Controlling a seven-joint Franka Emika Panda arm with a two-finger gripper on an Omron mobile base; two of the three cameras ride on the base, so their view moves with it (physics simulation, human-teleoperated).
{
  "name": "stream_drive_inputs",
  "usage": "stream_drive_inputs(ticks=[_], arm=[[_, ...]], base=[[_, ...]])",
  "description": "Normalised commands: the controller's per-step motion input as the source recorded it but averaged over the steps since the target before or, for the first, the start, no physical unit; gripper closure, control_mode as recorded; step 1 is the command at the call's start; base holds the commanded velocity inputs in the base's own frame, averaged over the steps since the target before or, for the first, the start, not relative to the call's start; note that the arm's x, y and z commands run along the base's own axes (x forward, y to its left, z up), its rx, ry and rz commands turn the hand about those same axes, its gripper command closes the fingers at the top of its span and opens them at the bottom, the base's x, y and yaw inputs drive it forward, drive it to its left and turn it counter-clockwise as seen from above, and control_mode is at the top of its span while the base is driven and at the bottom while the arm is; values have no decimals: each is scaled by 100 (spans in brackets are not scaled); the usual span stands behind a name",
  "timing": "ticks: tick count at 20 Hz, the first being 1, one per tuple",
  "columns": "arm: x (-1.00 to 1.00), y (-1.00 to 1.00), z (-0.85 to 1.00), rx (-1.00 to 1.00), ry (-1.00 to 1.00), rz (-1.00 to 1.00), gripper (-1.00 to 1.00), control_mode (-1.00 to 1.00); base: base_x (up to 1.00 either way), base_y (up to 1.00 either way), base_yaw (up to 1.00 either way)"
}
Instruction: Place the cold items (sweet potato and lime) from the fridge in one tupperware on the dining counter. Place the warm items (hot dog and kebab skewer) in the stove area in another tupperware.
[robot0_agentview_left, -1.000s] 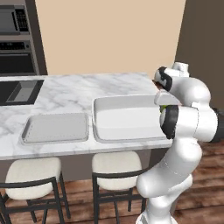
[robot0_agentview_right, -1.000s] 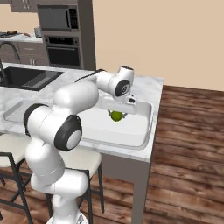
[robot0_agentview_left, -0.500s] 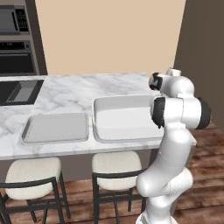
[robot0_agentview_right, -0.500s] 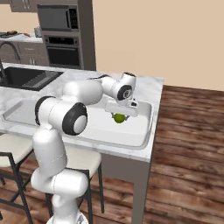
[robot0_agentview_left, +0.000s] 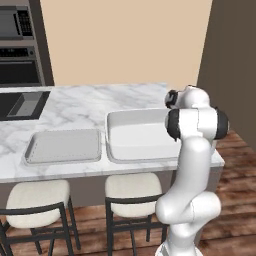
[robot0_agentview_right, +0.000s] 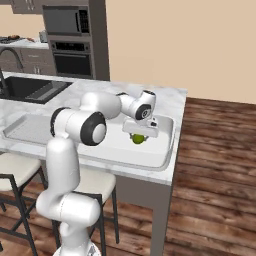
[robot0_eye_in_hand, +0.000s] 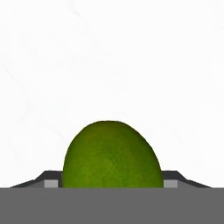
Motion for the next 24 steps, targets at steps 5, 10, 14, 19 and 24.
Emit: stream_drive_inputs(ticks=[5, 10, 14, 19, 24], arm=[[29, 1, -44, 0, -1, 0, 100, -100], [32, 4, -41, 0, 0, 0, 100, -100], [26, 10, -46, 0, -1, 0, -100, -100], [0, 0, -14, 0, -17, 0, -100, -100], [-15, 5, 1, 0, -3, 0, -100, -100]], base=[[0, 0, 0], [0, 0, 0], [0, 0, 0], [0, 0, 0], [0, 0, 0]])
